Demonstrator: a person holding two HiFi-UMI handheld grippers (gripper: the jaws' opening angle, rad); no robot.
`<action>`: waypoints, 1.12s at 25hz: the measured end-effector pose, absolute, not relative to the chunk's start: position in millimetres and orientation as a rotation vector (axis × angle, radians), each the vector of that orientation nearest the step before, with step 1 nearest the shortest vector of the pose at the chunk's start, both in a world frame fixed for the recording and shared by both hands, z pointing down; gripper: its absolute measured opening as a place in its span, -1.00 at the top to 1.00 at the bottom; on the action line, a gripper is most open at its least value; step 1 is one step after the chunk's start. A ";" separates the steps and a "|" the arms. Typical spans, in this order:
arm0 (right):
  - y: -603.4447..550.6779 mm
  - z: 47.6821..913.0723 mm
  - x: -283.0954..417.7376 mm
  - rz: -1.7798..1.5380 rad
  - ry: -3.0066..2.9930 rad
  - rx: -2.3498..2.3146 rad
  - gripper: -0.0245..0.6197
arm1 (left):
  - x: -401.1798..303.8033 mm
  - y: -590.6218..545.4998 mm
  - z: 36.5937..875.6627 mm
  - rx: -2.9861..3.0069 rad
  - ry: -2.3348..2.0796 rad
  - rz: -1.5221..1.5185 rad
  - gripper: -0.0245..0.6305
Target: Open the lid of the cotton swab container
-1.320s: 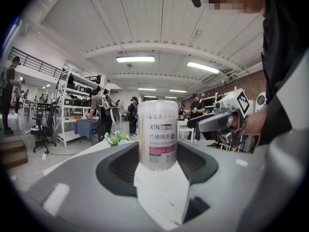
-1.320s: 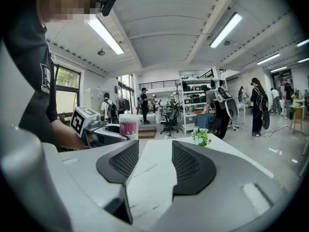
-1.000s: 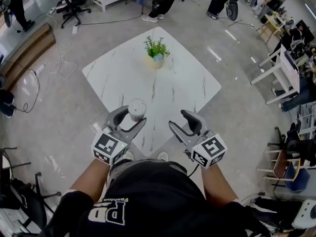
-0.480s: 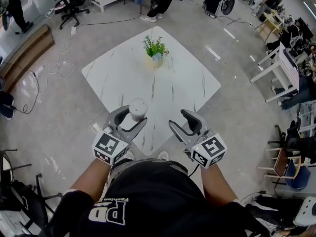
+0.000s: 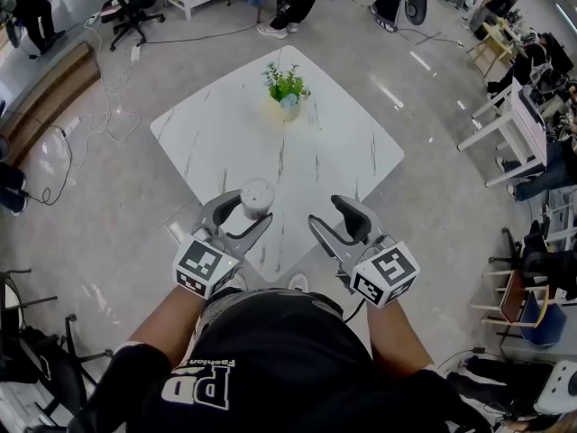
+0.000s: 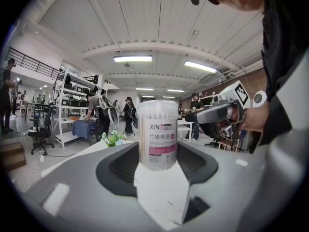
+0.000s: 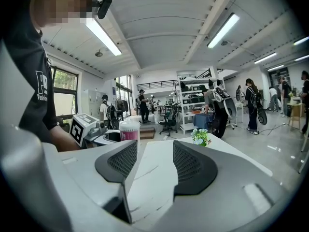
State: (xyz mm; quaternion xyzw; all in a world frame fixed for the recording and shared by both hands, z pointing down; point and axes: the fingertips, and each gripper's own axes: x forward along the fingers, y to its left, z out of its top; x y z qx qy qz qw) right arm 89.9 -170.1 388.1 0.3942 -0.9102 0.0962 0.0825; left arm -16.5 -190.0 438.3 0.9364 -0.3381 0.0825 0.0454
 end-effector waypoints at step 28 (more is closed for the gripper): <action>-165.4 372.5 8.3 0.200 -2.722 0.942 0.14 | 24.0 -167.8 438.5 2.932 -0.906 0.265 0.02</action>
